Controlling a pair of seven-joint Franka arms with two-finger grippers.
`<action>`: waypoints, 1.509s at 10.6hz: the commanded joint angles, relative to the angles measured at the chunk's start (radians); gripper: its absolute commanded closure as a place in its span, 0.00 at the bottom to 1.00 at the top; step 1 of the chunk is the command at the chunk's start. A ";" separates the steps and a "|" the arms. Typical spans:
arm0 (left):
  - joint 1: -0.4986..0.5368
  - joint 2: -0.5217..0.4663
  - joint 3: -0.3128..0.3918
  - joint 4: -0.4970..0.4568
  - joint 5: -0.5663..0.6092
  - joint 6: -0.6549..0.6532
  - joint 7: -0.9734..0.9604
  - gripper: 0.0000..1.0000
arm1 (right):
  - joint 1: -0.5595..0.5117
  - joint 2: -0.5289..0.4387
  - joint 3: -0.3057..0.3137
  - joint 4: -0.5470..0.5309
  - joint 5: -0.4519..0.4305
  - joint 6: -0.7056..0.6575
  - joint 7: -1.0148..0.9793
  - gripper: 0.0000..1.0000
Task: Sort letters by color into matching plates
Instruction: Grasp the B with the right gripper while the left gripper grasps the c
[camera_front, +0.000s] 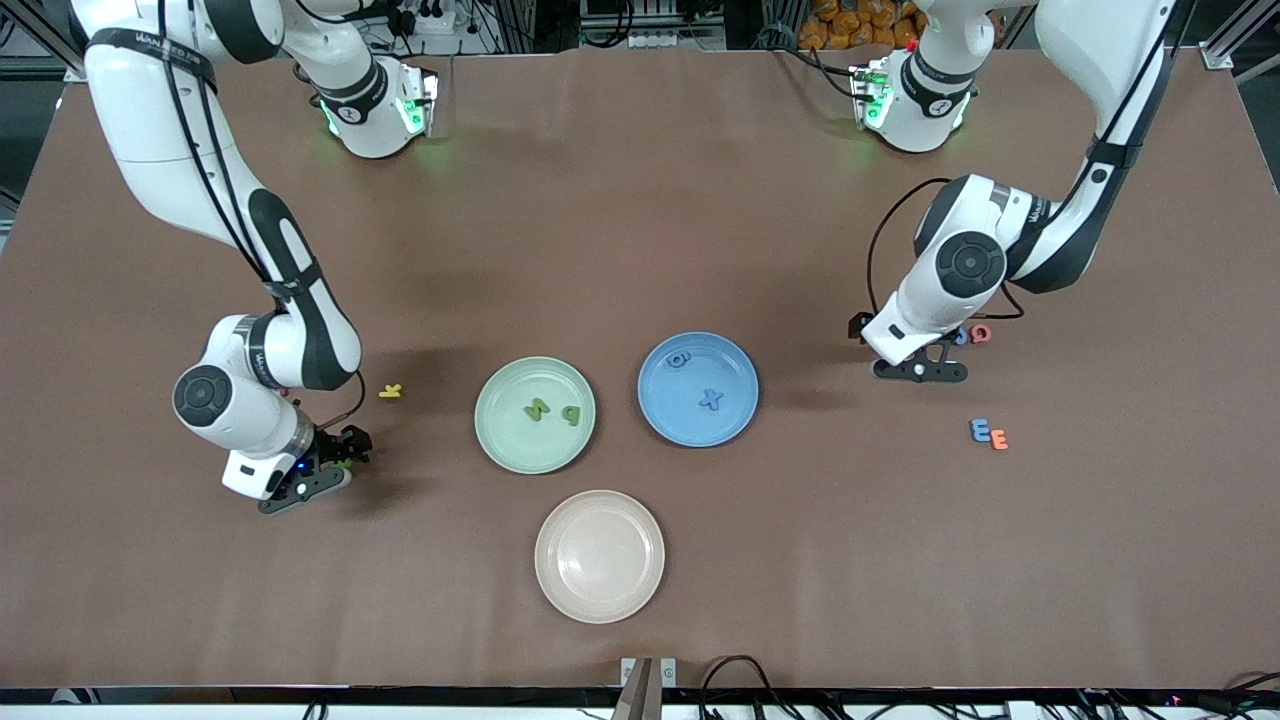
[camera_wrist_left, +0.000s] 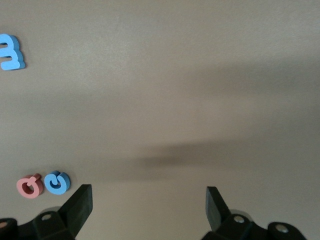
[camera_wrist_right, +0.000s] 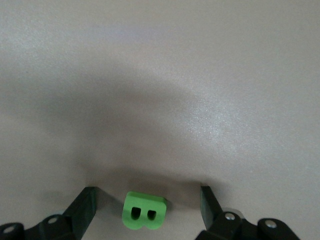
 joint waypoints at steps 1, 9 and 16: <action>0.088 -0.077 -0.018 -0.155 0.016 0.155 0.084 0.00 | -0.015 -0.042 0.011 -0.063 -0.018 0.009 -0.005 0.08; 0.298 -0.029 -0.018 -0.252 0.246 0.346 0.089 0.00 | -0.015 -0.059 0.012 -0.072 -0.040 0.009 -0.006 0.56; 0.324 0.031 -0.018 -0.253 0.246 0.351 0.089 0.00 | -0.015 -0.064 0.012 -0.069 -0.038 0.006 -0.003 0.65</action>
